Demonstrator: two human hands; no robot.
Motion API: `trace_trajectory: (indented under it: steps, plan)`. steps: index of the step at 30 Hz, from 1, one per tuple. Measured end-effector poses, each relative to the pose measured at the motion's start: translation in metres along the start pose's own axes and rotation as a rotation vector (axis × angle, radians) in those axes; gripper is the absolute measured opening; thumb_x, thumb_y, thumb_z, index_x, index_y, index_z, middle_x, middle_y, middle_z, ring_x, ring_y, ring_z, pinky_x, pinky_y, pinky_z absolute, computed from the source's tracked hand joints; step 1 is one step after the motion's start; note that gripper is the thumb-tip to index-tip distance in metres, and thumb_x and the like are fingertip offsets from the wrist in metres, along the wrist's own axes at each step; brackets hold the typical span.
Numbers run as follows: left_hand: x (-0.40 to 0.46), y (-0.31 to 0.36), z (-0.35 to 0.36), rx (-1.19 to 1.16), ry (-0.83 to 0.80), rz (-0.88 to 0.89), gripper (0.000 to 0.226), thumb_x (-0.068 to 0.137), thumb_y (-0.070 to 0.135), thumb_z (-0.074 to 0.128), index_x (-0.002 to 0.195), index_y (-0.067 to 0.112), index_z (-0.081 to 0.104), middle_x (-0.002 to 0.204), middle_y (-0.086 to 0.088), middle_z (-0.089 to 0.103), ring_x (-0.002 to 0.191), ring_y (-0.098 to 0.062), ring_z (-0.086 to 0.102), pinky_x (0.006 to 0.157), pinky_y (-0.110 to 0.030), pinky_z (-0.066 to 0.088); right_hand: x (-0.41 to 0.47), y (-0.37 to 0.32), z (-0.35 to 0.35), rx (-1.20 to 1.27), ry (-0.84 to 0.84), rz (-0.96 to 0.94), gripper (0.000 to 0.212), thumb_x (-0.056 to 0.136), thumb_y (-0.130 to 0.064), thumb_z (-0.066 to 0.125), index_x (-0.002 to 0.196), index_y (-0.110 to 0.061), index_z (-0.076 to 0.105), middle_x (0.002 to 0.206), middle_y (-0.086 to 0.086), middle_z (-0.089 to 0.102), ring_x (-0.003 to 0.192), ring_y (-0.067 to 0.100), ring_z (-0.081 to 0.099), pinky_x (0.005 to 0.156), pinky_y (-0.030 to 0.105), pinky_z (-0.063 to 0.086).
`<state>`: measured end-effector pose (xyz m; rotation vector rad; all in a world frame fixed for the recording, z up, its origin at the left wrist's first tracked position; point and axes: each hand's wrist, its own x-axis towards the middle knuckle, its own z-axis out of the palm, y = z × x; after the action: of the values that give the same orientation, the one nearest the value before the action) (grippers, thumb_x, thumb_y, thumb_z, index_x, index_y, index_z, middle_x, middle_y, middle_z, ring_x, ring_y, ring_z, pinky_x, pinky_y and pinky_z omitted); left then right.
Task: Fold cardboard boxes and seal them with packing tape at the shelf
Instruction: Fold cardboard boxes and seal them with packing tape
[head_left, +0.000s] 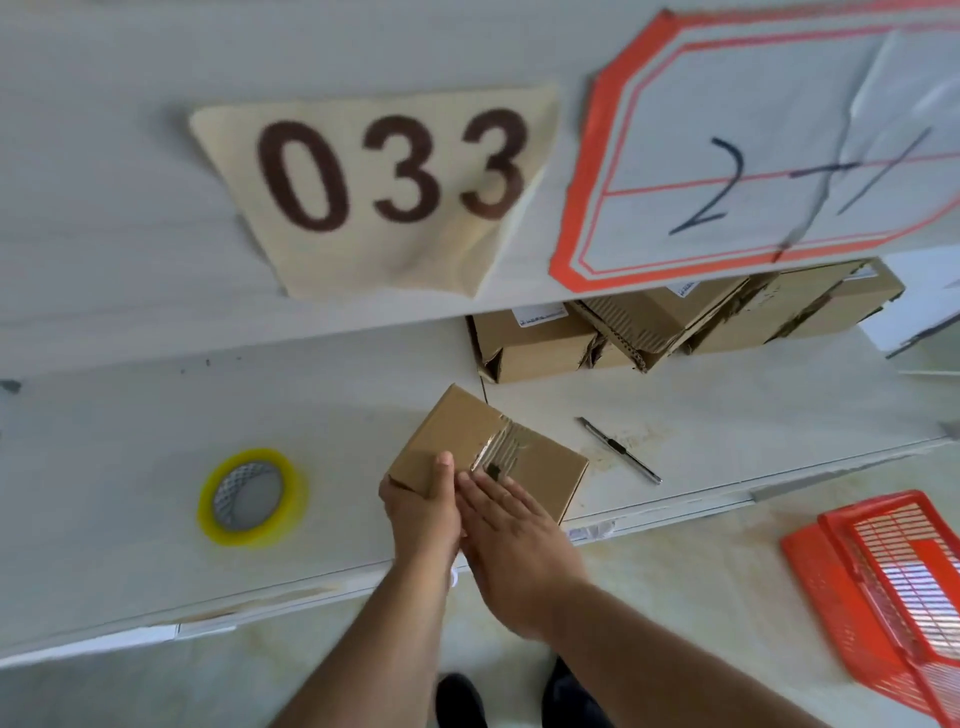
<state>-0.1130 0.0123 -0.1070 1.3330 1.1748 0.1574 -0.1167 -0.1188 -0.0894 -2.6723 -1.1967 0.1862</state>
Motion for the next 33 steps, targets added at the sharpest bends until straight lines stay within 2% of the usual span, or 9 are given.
trace_trajectory:
  steps: [7,12,14,16,21,23,27,29,33]
  plan:
    - [0.003,0.006,-0.003,0.156,-0.016,-0.05,0.084,0.089,0.054,0.072,0.145,0.008,0.031,0.135,-0.013,0.058,0.109,-0.035,0.065,0.096,-0.044,0.056,0.021,0.016,-0.001,-0.041,-0.175,0.152,0.076,0.104,-0.056,-0.003,0.165,-0.013,0.009,0.174,0.004,-0.001,0.159,0.017,-0.012,0.127,0.044,-0.007]
    - [0.004,0.007,-0.007,0.237,-0.054,-0.051,0.084,0.094,0.05,0.069,0.149,0.002,0.028,0.127,-0.01,0.057,0.11,-0.032,0.062,0.089,-0.033,0.046,0.06,0.043,-0.018,0.004,-0.243,0.437,0.08,0.104,-0.061,0.008,0.165,-0.012,-0.011,0.173,0.007,-0.014,0.16,0.023,-0.014,0.13,0.043,-0.003]
    - [0.004,0.007,-0.007,0.262,-0.058,-0.065,0.09,0.093,0.054,0.067,0.154,0.003,0.024,0.138,-0.016,0.057,0.119,-0.036,0.061,0.094,-0.035,0.047,0.074,0.05,-0.026,0.022,-0.295,0.552,0.087,0.103,-0.068,0.01,0.164,-0.008,0.007,0.17,0.016,0.019,0.156,0.033,0.023,0.123,0.045,0.028]
    - [-0.001,0.01,-0.003,0.188,-0.054,-0.096,0.103,0.084,0.069,0.067,0.154,0.008,0.023,0.14,-0.018,0.058,0.116,-0.039,0.063,0.099,-0.043,0.052,0.083,0.057,-0.033,0.029,-0.333,0.591,0.08,0.101,-0.073,0.015,0.145,-0.012,0.04,0.139,0.013,0.058,0.125,0.034,0.059,0.089,0.045,0.049]
    - [-0.03,-0.004,0.007,-0.017,-0.044,-0.334,0.046,0.103,0.055,0.05,0.092,0.012,0.058,0.092,-0.015,0.07,0.084,-0.035,0.072,0.085,-0.049,0.062,0.075,0.069,-0.056,0.14,-0.34,0.541,0.058,0.104,-0.069,0.021,0.115,-0.026,0.058,0.103,0.003,0.069,0.089,0.026,0.062,0.072,0.037,0.044]
    - [-0.04,-0.007,0.009,-0.156,-0.072,-0.36,0.038,0.107,0.048,0.047,0.094,0.015,0.061,0.095,-0.013,0.072,0.087,-0.033,0.073,0.084,-0.047,0.061,0.067,0.064,-0.072,0.086,-0.264,0.455,0.048,0.108,-0.061,0.025,0.114,-0.029,0.061,0.099,0.0,0.07,0.083,0.025,0.061,0.069,0.035,0.045]
    - [-0.034,-0.002,0.002,-0.261,-0.093,-0.435,0.025,0.11,0.025,0.047,0.116,0.01,0.066,0.102,-0.009,0.072,0.091,-0.024,0.071,0.07,-0.034,0.059,0.033,0.031,-0.077,-0.076,0.123,0.22,0.045,0.099,-0.047,0.036,0.122,-0.027,0.069,0.113,-0.007,0.074,0.099,0.023,0.069,0.076,0.037,0.056]
    - [-0.033,0.002,-0.009,-0.161,-0.023,-0.459,0.034,0.106,0.018,0.047,0.134,0.002,0.059,0.114,-0.015,0.069,0.106,-0.031,0.066,0.087,-0.037,0.056,0.012,0.015,-0.06,-0.092,0.165,0.176,0.047,0.092,-0.048,0.048,0.124,-0.023,0.072,0.121,-0.006,0.073,0.105,0.023,0.069,0.088,0.042,0.059]
    - [-0.031,0.026,-0.032,0.088,0.218,0.013,0.057,0.103,0.041,0.049,0.145,0.003,0.047,0.149,-0.019,0.051,0.13,-0.037,0.054,0.109,-0.04,0.042,-0.017,-0.01,-0.02,-0.082,0.178,0.06,0.045,0.095,-0.041,0.058,0.132,-0.018,0.07,0.139,0.003,0.066,0.126,0.024,0.061,0.113,0.046,0.047]
